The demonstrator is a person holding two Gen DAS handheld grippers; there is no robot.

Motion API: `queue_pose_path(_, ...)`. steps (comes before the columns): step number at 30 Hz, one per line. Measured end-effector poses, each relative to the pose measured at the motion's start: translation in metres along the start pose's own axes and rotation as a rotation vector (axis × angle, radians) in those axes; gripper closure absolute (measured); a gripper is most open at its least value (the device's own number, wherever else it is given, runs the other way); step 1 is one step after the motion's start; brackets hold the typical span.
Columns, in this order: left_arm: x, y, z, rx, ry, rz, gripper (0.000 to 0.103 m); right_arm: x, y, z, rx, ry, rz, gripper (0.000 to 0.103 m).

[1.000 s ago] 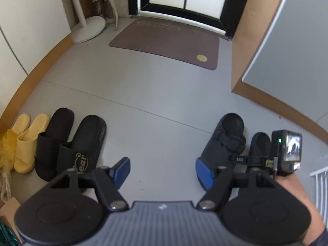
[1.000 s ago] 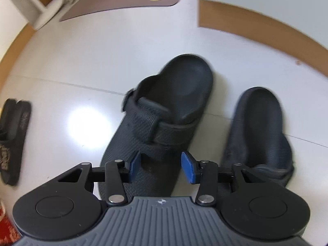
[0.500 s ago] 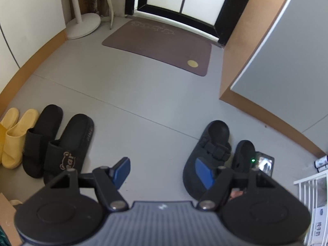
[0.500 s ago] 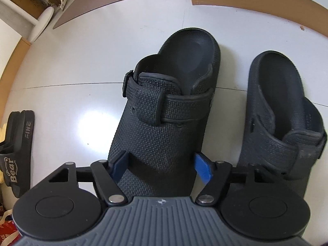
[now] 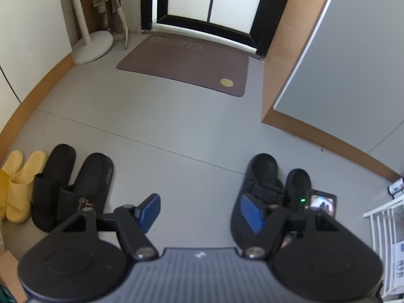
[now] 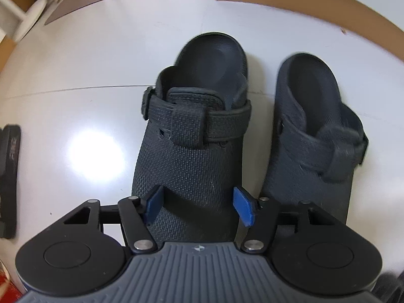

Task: Organize scattered shoes
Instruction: 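Turn the clog with the right tool parallel beside its mate, then open the right tool and lift it off the clog pair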

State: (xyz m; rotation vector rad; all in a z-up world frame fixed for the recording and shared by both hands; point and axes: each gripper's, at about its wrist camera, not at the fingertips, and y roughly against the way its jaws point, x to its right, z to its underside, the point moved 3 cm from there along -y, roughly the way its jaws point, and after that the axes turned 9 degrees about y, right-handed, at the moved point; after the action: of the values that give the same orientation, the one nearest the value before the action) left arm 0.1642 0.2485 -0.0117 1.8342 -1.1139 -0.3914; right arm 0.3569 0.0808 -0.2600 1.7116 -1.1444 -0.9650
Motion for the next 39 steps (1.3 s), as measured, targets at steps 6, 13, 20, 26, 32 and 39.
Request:
queue_pose_path(6,-0.001,-0.002,0.003,-0.02,0.013,0.008,0.03,0.006,0.001,0.008,0.021,-0.09,0.045,0.041)
queue_pose_path(13,0.004,0.002,0.003,-0.011,0.006,0.017,0.03,0.0,0.002,0.011,0.023,-0.093,0.096,0.042)
queue_pose_path(20,0.009,0.005,0.003,-0.007,0.003,0.028,0.03,0.008,0.009,0.014,-0.015,-0.069,0.055,0.041)
queue_pose_path(26,0.021,0.006,0.006,-0.017,-0.031,0.029,0.03,0.022,0.032,0.01,-0.003,-0.051,0.04,0.031)
queue_pose_path(32,0.034,0.007,0.012,-0.04,-0.069,0.045,0.03,0.045,0.073,0.023,0.038,-0.066,0.059,0.031)
queue_pose_path(39,0.053,0.019,0.022,-0.047,-0.124,0.075,0.029,0.06,0.133,0.043,0.133,-0.081,0.041,0.031)
